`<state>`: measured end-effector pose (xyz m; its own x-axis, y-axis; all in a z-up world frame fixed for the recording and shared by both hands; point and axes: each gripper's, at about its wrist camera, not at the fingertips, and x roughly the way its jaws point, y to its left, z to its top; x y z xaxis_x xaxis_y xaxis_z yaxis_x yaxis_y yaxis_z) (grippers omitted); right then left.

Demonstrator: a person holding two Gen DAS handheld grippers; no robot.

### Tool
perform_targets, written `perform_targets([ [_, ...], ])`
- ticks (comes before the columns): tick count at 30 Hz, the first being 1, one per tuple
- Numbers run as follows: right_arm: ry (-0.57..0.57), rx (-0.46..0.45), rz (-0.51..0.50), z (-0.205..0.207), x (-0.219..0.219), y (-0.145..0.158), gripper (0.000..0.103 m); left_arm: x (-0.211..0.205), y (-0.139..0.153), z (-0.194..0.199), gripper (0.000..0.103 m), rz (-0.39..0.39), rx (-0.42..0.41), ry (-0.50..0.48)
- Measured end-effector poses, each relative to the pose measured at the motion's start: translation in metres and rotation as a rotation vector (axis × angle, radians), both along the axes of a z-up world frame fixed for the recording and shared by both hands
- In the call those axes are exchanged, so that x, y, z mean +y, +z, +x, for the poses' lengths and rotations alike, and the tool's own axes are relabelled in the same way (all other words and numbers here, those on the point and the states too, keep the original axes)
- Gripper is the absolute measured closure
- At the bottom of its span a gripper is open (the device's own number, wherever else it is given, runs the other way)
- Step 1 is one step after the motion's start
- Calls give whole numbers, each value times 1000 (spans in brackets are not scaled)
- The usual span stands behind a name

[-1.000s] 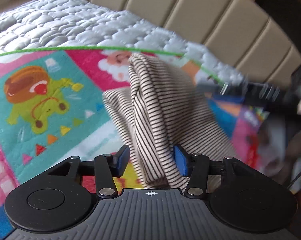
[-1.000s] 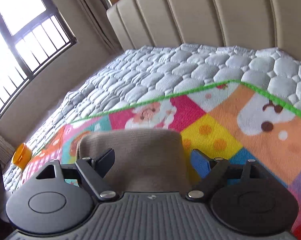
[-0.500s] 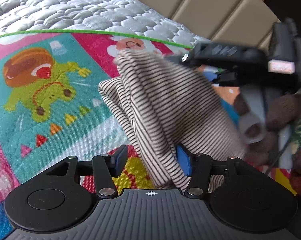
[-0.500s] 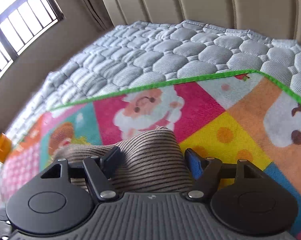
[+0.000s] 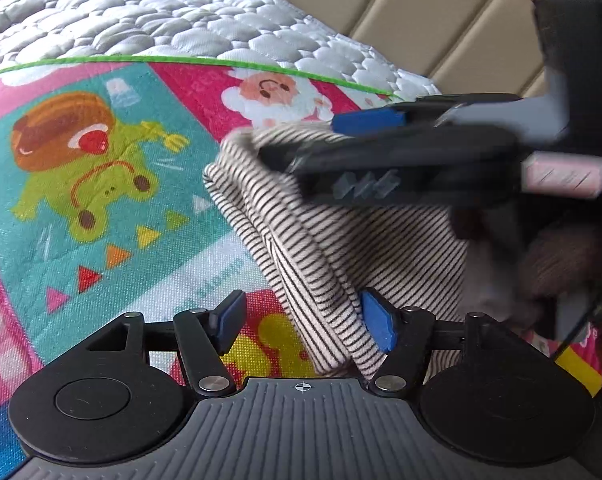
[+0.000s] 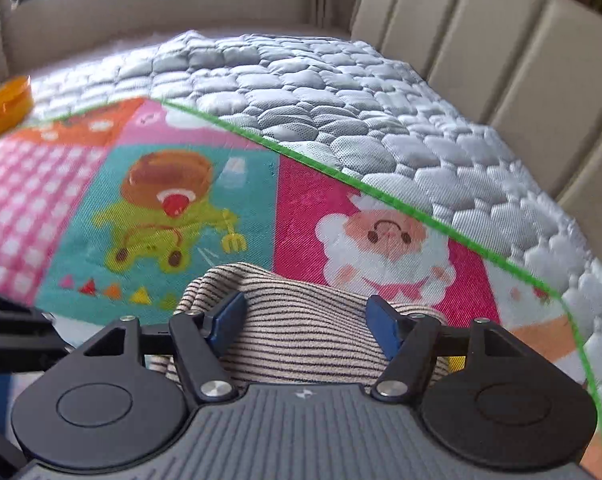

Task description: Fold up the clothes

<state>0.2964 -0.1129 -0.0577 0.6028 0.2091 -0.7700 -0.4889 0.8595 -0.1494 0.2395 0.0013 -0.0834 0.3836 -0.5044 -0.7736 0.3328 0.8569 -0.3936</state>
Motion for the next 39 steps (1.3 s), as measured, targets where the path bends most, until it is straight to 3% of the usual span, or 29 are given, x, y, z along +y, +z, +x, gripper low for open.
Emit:
perform_targets([
  [2,32,-16,-75,-2,12,-5,34,2,-1,1,31,-3,5,8],
  [5,11,5,44,-6,-15,17,32,4,-3,1,28,-19,17,6],
  [7,-40,46,164,-16,-50,24,20,2,-2,-1,27,-16,10,-2],
  [9,-100,94,273,-29,-88,26,18,2,-1,-1,27,-15,9,-5],
  [13,-261,236,385,-50,-147,-12,18,3,-1,1,27,-24,14,3],
  [15,-325,328,517,-57,-166,-33,14,4,-1,2,25,-29,16,7],
  [18,-348,389,606,-60,-170,-44,12,6,-1,3,22,-37,19,13],
  [19,-318,390,603,-62,-164,-40,18,6,-1,3,22,-40,21,15],
  [22,-272,345,522,-71,-142,-29,18,11,1,6,22,-58,22,37],
  [25,-281,322,451,-78,-127,-26,18,27,12,11,29,-124,-3,104],
  [30,-270,296,389,-80,-119,-21,18,38,52,7,38,-261,-179,129],
  [33,-263,289,373,-80,-117,-20,18,26,58,13,43,-301,-198,129],
  [39,-235,247,320,-84,-110,-16,17,-5,21,47,56,-123,-107,136],
])
